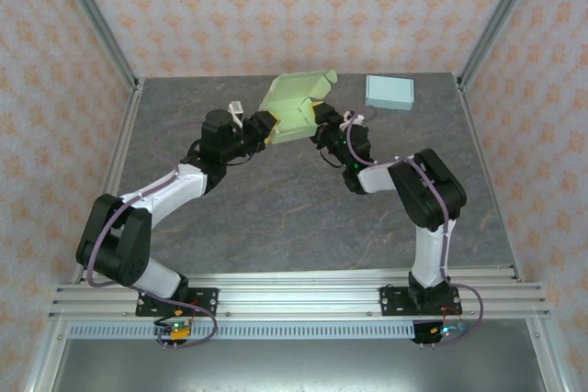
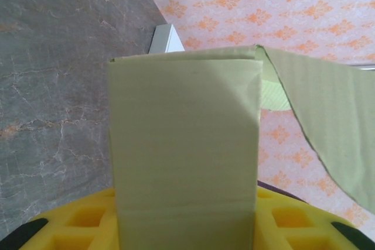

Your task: Fold the paper box

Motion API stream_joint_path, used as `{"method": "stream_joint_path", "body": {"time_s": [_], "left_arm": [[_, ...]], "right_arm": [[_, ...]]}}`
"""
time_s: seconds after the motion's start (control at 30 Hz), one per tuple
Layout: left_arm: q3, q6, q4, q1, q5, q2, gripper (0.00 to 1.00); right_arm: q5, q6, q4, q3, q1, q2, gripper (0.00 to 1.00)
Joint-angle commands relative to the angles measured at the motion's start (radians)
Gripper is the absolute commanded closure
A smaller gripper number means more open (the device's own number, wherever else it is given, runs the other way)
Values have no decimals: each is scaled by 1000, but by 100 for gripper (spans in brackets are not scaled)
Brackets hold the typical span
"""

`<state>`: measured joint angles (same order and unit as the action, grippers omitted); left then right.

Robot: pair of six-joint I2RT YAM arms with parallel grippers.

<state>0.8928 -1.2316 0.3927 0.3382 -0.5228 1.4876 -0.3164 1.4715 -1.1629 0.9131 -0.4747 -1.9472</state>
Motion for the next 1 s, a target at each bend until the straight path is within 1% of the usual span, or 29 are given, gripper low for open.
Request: {"method": "stream_joint_path", "body": {"time_s": [0.0,0.1,0.13,0.23,0.27,0.33,0.4,0.47,0.5,0.57,0.63,0.7,0.77,0.87,0.97], "left_arm": [[23,109,-52,-4,13,-83,65],[36,195,-117,-4,35,-104,65],[41,220,-130,-6,36,-106,65],[52,270,-146,-6,18,-103,65],[59,283,-163,-7,10,-99,64],[68,311,-187,-7,4,-92,64],[68,334,-202,-7,7,-91,64],[74,367,-228,-7,12,-90,64],[79,383,-241,-7,10,-91,64],[90,408,-263,-7,1,-86,64],[97,416,-256,-8,-23,-81,64],[103,414,-252,-7,-43,-75,64],[108,406,-246,-8,-57,-71,64],[106,378,-239,-7,-65,-68,64],[96,331,-214,-8,-79,-62,64]], "right_arm": [[-58,-118,61,-37,41,39,44],[-134,-173,65,-72,79,88,34],[-181,-203,68,-78,95,104,30],[-363,-285,91,-80,136,141,26],[-409,-318,130,-84,146,164,25],[-447,-416,254,-94,164,225,24],[-453,-601,470,-79,173,307,25],[-441,-863,758,-21,164,390,28],[-426,-956,852,1,159,420,30],[-396,-1083,977,38,158,454,36],[-357,-1155,1074,81,158,455,42],[-365,-1208,1132,120,161,434,43],[-401,-1240,1144,141,164,408,44],[-470,-1244,1093,135,182,387,48],[-491,-1236,1056,117,187,386,48]]}}
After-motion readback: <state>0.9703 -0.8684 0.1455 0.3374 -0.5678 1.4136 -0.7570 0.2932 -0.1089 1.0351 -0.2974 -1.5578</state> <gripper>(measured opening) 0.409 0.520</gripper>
